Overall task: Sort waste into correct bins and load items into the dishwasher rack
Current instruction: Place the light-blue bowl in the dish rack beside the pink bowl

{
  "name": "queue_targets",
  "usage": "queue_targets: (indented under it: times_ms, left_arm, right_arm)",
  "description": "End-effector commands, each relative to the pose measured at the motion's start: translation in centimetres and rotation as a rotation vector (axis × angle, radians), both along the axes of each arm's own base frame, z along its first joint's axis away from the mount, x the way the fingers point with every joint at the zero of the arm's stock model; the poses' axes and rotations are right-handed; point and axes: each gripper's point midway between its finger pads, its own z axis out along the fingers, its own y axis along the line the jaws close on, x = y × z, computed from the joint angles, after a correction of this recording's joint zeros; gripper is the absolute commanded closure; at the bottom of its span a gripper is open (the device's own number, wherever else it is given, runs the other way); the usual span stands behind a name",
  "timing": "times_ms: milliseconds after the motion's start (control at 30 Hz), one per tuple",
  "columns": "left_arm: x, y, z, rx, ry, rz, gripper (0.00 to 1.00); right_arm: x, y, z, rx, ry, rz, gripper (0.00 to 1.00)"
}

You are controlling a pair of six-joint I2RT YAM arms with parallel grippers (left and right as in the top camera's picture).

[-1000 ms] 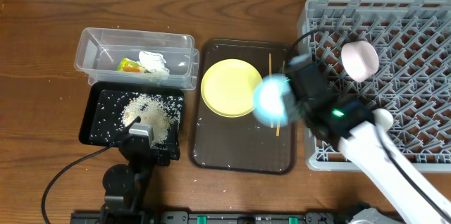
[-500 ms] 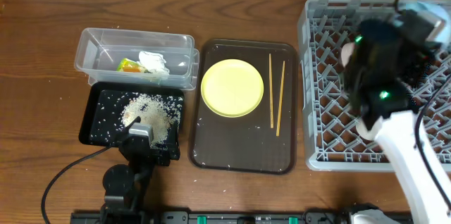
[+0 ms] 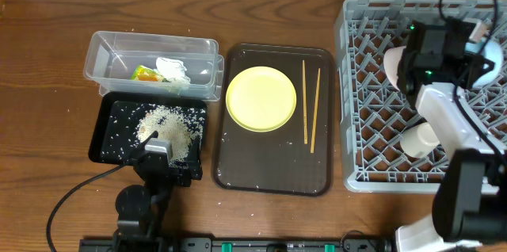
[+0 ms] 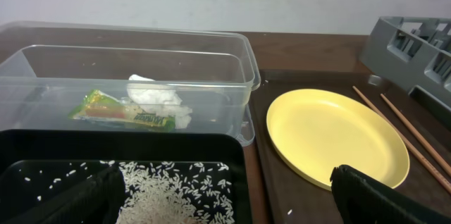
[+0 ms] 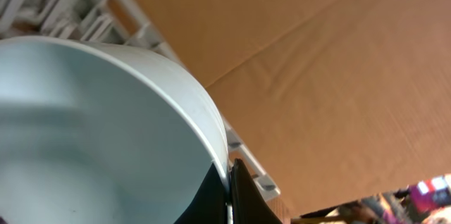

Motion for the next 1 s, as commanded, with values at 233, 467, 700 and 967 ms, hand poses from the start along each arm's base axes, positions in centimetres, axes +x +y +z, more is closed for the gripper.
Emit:
queue_targets:
  times_ms: [233, 467, 700, 967]
  left_arm:
    - [0.0, 0.0, -1.2, 0.017, 0.020, -0.005, 0.04]
    - [0.0, 0.0, -1.2, 0.017, 0.020, -0.005, 0.04]
    - [0.0, 0.0, -1.2, 0.017, 0.020, -0.005, 0.04]
    - [0.0, 0.0, -1.2, 0.017, 0.020, -0.005, 0.04]
  right_arm:
    - [2.7, 4.8, -3.1, -0.007, 0.156, 0.147, 0.32]
    - [4.2, 10.3, 0.1, 0.043, 0.061, 0.342, 0.13]
    - [4.4, 17.6, 2.2, 0.289, 0.001, 0.704, 0.17]
    - [0.5, 32.1, -2.3, 1.031, 0.061, 1.114, 0.35]
